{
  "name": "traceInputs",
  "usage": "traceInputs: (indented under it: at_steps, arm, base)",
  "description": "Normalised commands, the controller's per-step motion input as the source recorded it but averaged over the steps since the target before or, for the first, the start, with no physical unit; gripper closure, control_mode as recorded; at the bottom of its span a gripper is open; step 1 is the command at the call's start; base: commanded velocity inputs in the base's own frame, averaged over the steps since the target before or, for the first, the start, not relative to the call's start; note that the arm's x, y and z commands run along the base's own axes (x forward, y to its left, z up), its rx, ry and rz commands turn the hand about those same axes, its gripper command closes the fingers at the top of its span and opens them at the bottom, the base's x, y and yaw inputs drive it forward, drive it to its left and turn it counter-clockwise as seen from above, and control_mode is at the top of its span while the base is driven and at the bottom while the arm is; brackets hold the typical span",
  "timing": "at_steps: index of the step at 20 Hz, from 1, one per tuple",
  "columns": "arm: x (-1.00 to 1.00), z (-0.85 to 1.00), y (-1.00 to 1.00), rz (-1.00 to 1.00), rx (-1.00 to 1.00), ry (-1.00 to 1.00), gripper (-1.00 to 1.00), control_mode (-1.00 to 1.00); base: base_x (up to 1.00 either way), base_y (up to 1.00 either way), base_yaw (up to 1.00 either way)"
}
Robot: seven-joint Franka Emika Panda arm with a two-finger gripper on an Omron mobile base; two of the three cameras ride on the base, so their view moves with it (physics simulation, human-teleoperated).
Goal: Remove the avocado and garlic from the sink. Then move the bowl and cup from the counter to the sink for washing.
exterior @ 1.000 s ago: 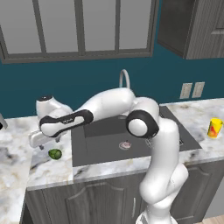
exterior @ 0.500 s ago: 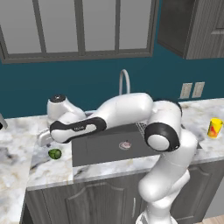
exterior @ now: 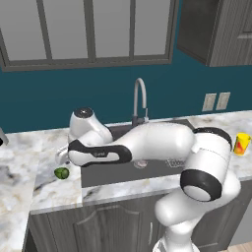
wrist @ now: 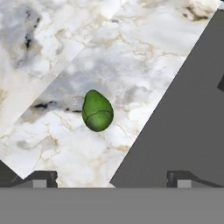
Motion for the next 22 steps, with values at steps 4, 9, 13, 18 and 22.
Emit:
traceInputs:
  at_steps: [4, 9, 13, 18, 22]
  arm:
    - [-0.07, 0.27, -0.41, 0.00, 0.02, 0.00, -1.00, -1.00]
    - [-0.07, 0.27, -0.40, 0.00, 0.00, 0.00, -1.00, -1.00]
    - [-0.06, 0.25, -0.39, 0.00, 0.00, 0.00, -1.00, -1.00]
    - [-0.07, 0.22, -0.38, -0.01, 0.00, 0.00, -1.00, -1.00]
    - [-0.06, 0.13, -0.39, -0.06, 0.00, 0.03, -1.00, -1.00]
  base:
    - [0.00, 0.00, 0.00]
    - [0.00, 0.00, 0.00]
    - [0.00, 0.00, 0.00]
    - [0.00, 0.00, 0.00]
    - [0.00, 0.00, 0.00]
